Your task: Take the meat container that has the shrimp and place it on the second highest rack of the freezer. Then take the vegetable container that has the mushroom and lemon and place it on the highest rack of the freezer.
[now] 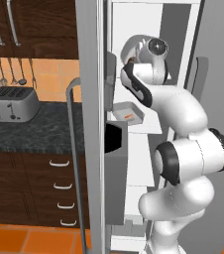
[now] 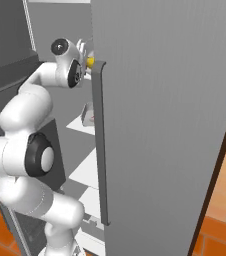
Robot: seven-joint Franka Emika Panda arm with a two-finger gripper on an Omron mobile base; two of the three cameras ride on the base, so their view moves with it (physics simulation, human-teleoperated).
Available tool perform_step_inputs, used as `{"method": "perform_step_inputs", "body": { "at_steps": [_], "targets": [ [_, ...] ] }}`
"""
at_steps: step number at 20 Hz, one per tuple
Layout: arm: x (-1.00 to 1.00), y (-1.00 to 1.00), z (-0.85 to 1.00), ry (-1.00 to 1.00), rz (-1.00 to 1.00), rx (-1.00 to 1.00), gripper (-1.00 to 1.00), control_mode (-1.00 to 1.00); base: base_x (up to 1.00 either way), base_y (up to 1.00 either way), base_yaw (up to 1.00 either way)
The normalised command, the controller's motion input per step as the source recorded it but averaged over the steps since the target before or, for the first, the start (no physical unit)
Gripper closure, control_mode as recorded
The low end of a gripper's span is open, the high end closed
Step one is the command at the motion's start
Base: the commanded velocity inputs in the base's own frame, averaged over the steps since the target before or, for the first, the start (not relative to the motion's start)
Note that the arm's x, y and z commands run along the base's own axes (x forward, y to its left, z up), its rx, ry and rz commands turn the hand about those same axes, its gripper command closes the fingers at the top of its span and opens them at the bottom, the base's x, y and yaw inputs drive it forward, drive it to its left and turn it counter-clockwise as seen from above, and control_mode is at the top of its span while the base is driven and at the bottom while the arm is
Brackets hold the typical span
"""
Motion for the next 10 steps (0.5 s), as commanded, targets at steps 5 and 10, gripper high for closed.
{"method": "perform_step_inputs", "body": {
  "at_steps": [5, 10],
  "targets": [
    [0.32, -0.36, -0.37, -0.02, 0.00, 0.00, 1.00, -1.00, 0.00, 0.00, 0.00],
    [0.06, -0.06, -0.29, 0.00, 0.00, 0.00, 1.00, -1.00, 0.00, 0.00, 0.00]
  ]
}}
